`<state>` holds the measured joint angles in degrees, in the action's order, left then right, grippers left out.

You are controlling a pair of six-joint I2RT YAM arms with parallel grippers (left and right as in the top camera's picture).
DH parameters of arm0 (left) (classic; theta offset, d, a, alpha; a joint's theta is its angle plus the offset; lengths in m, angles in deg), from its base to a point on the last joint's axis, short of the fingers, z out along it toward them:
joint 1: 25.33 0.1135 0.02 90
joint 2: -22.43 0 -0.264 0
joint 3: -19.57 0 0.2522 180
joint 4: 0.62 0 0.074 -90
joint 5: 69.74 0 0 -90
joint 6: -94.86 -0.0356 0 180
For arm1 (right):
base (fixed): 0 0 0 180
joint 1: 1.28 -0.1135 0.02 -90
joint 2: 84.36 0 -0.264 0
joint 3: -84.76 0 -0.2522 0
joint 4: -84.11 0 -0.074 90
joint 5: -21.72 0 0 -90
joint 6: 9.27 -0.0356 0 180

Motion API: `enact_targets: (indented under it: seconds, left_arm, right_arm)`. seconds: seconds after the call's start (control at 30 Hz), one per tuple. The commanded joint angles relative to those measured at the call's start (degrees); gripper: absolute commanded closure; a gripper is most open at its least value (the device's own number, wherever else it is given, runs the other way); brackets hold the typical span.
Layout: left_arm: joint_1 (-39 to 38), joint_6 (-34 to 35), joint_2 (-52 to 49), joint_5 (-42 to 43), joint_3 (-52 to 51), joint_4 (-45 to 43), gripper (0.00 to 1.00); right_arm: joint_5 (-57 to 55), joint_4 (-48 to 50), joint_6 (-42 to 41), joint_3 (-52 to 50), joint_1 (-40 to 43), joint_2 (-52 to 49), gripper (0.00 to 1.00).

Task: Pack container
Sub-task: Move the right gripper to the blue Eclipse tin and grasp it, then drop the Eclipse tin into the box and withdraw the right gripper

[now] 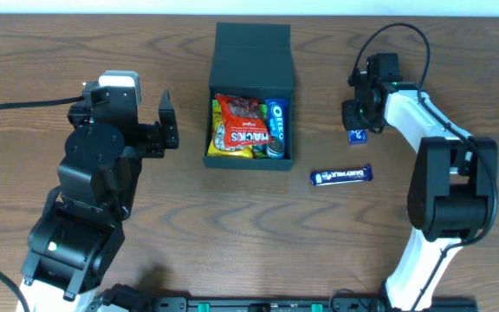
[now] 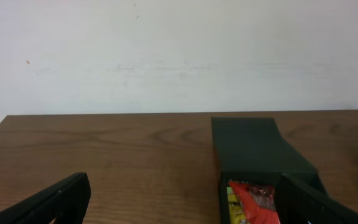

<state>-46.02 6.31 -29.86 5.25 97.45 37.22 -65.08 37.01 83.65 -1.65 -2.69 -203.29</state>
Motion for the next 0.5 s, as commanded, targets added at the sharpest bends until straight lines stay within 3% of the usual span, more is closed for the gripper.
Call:
enact_targets:
  seconds: [0.0, 0.23, 0.47]
  left_arm:
    - [0.2, 0.0, 0.3, 0.0, 1.0, -0.2, 0.05]
    - [0.2, 0.0, 0.3, 0.0, 1.0, -0.4, 0.05]
    - [0.2, 0.0, 0.3, 0.0, 1.0, -0.3, 0.05]
  right_arm:
    - [5.8, -1.9, -2.3, 1.0, 0.2, -0.6, 0.74]
    - [12.7, -15.0, -11.2, 11.6, -2.5, 0.6, 0.83]
    - [14.1, -24.8, -15.8, 22.5, -11.0, 0.6, 0.83]
